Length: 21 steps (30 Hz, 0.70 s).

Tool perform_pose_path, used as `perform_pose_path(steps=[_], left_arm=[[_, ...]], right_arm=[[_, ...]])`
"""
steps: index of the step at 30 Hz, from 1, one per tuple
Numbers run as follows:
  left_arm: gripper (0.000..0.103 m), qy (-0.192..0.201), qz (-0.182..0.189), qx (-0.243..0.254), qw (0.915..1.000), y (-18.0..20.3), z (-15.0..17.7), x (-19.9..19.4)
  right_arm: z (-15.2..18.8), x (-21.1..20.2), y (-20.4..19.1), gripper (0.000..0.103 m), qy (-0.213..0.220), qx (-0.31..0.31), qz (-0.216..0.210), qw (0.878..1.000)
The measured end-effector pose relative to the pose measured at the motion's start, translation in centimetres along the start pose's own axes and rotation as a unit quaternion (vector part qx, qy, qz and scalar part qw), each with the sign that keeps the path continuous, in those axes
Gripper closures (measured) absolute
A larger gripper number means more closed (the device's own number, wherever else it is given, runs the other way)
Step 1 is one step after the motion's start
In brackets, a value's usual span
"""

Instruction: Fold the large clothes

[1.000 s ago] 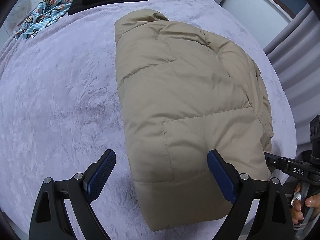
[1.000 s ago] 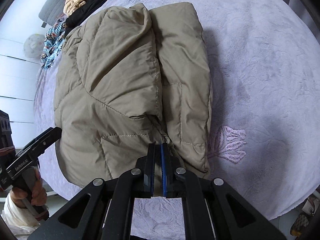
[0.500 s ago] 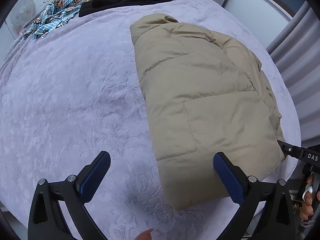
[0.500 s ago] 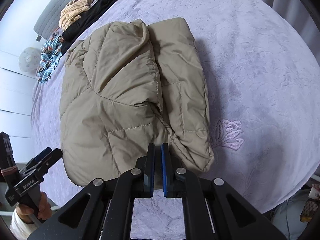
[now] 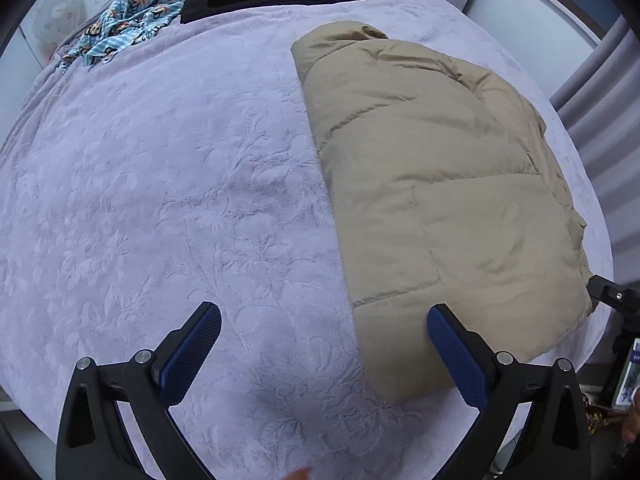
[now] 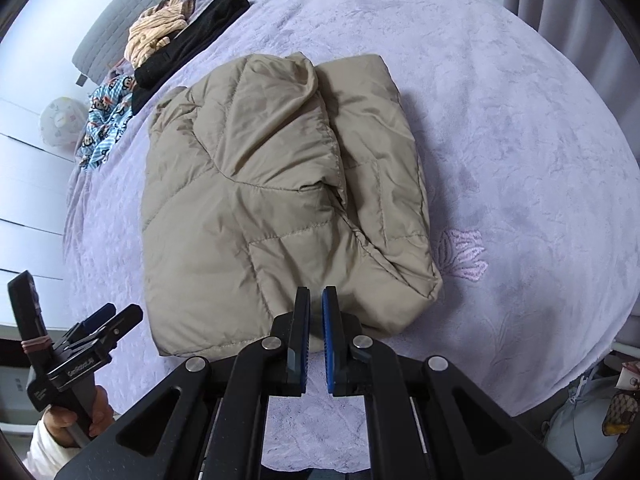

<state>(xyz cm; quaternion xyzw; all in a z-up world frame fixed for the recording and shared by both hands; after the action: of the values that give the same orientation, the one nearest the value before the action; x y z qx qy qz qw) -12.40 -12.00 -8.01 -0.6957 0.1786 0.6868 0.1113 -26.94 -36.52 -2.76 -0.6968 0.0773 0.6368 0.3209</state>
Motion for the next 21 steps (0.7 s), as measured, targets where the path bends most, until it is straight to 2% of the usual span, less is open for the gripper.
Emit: perform_pose_path(steps=[2, 4, 5, 7, 9, 14, 16, 17, 21], left_arm=[[0.0, -0.007, 0.0, -0.011, 0.9999, -0.2, -0.5, 0.1], [0.0, -0.017, 0.025, -0.021, 0.9993, -0.2, -1.2, 0.1], [0.0, -0.018, 0.029, -0.029, 0.999, 0.0, -1.4, 0.1], [0.0, -0.017, 0.034, -0.041, 0.9985, 0.3, -2.1, 0.1], [0.0, -0.017, 0.033, -0.047, 0.9982, 0.9, -2.8, 0.1], [0.0, -0.019, 0.033, -0.05, 0.998, 2.1, -4.5, 0.5], [0.0, -0.023, 0.037, -0.052, 0.9977, 2.4, -4.9, 0.8], [0.0, -0.024, 0.041, -0.054, 0.9975, 2.5, -5.1, 0.9], [0.0, -0.027, 0.054, -0.061, 0.9964, 2.8, -5.8, 1.2]], right_arm=[[-0.7, -0.6, 0.1, 0.083, 0.002, -0.007, -0.003, 1.0], [-1.3, -1.3, 0.2, 0.035, 0.009, -0.011, -0.004, 1.0], [-1.8, -1.7, 0.3, 0.029, 0.015, -0.014, -0.006, 1.0], [-3.1, -2.2, 0.7, 0.026, 0.017, -0.022, -0.008, 1.0], [-4.5, -1.9, 1.2, 0.026, 0.005, -0.024, -0.012, 1.0], [-7.2, -0.4, 2.2, 0.018, -0.027, -0.03, -0.042, 0.998], [-8.1, 0.2, 2.8, 0.004, -0.038, -0.031, -0.05, 0.998], [-8.4, 0.4, 3.0, 0.0, -0.042, -0.033, -0.055, 0.997], [-9.7, 1.3, 3.7, 0.0, -0.061, -0.041, -0.066, 0.995]])
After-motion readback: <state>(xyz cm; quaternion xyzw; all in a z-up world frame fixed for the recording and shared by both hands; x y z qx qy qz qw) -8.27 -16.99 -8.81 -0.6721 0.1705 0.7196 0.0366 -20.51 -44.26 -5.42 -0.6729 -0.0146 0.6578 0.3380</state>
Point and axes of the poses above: each gripper's, at about its wrist camera, not at the fingertips, and x roughly the way its jaws point, y to its right, z to its underside, the point moved 3 cm from there along x, roughly the way its jaws point, and after that the axes turned 13 degrees about -y, right-handed, at the moved point
